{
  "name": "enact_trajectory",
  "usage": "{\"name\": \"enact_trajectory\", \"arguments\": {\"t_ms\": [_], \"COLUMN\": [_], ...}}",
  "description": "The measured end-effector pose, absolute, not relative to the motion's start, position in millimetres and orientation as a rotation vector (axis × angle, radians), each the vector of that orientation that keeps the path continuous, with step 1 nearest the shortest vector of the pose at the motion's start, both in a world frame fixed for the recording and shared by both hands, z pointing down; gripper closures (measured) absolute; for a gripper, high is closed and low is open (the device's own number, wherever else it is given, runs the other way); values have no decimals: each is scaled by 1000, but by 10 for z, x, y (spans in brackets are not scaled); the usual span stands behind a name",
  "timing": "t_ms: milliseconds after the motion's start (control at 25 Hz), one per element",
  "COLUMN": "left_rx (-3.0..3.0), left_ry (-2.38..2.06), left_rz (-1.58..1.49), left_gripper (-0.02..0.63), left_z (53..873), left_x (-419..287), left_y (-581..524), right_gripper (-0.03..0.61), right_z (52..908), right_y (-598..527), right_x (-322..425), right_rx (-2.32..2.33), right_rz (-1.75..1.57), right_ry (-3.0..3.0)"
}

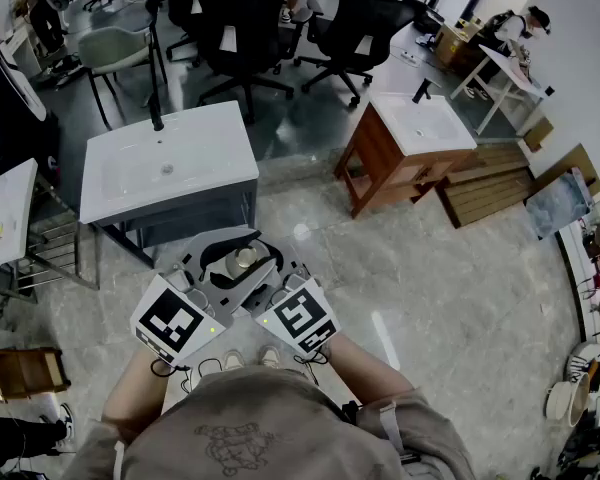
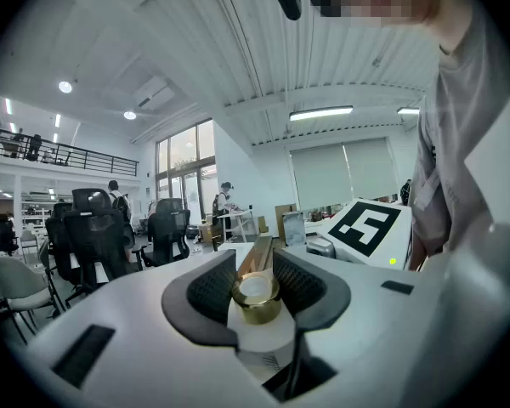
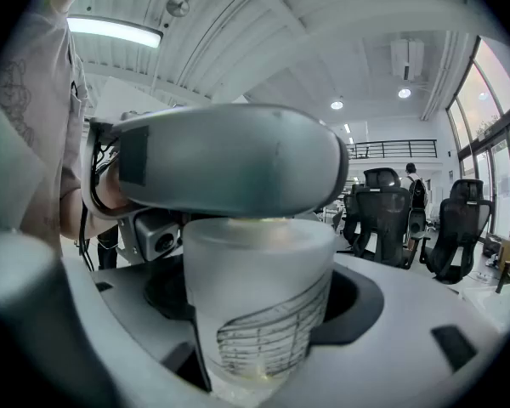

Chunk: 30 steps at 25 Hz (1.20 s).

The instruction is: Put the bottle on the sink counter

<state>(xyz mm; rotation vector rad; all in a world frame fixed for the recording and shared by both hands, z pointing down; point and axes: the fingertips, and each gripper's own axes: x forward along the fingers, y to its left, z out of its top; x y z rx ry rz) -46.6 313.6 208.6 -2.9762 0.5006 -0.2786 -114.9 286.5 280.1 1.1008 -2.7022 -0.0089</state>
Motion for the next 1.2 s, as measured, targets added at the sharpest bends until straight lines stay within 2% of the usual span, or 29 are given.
{"name": "enact_trajectory", "arguments": {"t_ms": [680,1200], "left_rx": [-2973,-2983], "left_ry": [455,519], "left_rz": [-286,-334], "left_gripper": [472,472], "left_z": [2161,2348], "left_x": [-279,131], "left_y": [3156,3142], "right_gripper": [247,247], "right_z": [2873,3049], "right_y": [2890,2891], "right_x": [-974,-582], "right_rx": [1123,1090], "right_rz": [25,31], "right_ry": [-2700,-2729]}}
